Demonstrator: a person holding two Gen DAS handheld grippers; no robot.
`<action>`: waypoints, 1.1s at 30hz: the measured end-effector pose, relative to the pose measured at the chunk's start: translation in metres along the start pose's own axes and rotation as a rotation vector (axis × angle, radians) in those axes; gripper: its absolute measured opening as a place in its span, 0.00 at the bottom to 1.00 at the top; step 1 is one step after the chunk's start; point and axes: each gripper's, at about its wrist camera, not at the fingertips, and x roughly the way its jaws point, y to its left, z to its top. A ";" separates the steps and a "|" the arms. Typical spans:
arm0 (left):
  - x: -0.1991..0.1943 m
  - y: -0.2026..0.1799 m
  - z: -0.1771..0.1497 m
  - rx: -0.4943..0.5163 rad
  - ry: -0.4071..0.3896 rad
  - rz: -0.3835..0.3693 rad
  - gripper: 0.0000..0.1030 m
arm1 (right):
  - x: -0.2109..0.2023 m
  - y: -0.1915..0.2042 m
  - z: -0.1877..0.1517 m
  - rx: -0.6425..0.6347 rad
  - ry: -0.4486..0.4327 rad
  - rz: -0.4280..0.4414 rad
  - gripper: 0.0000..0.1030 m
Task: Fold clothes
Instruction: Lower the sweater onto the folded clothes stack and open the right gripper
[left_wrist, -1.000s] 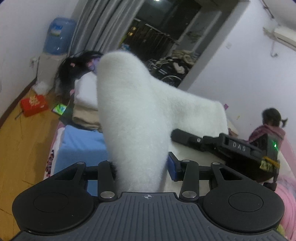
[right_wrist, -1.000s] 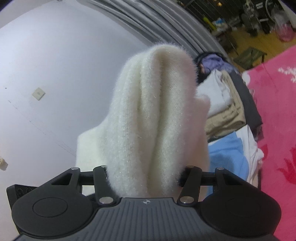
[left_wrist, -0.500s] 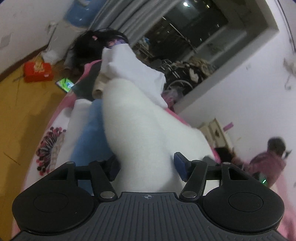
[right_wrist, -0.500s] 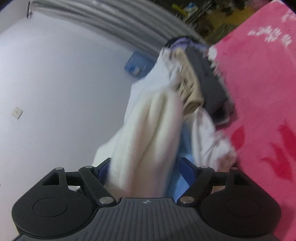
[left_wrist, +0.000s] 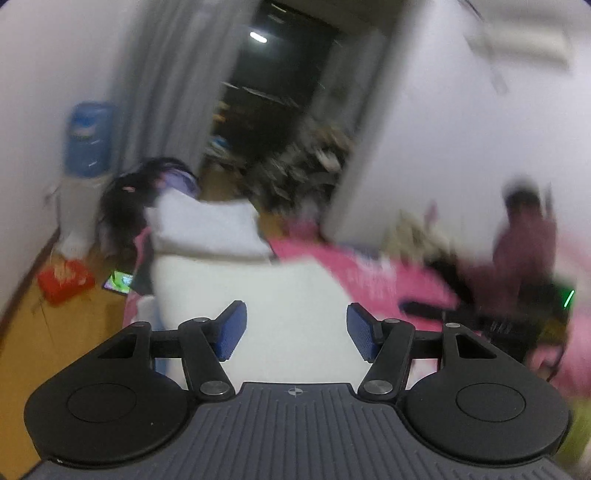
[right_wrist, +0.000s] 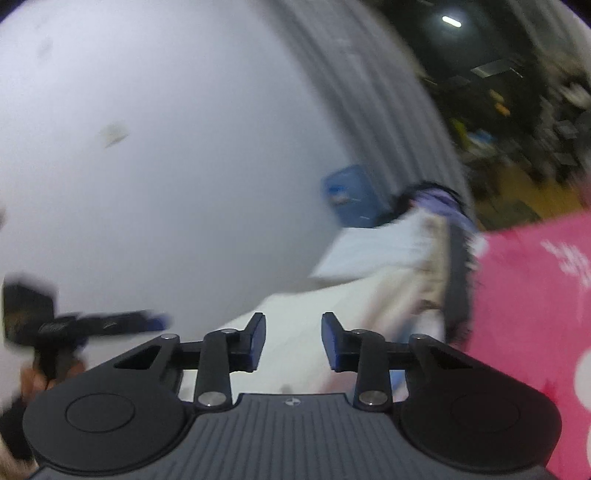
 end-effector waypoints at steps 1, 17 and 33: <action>0.012 -0.004 -0.010 0.036 0.066 0.032 0.54 | 0.005 0.013 -0.010 -0.043 0.007 0.012 0.33; 0.040 -0.005 -0.072 0.157 0.187 0.213 0.58 | 0.055 0.079 -0.108 -0.403 0.189 -0.094 0.32; 0.043 0.002 -0.018 0.049 0.004 0.156 0.62 | 0.050 0.057 -0.115 -0.268 0.154 -0.099 0.31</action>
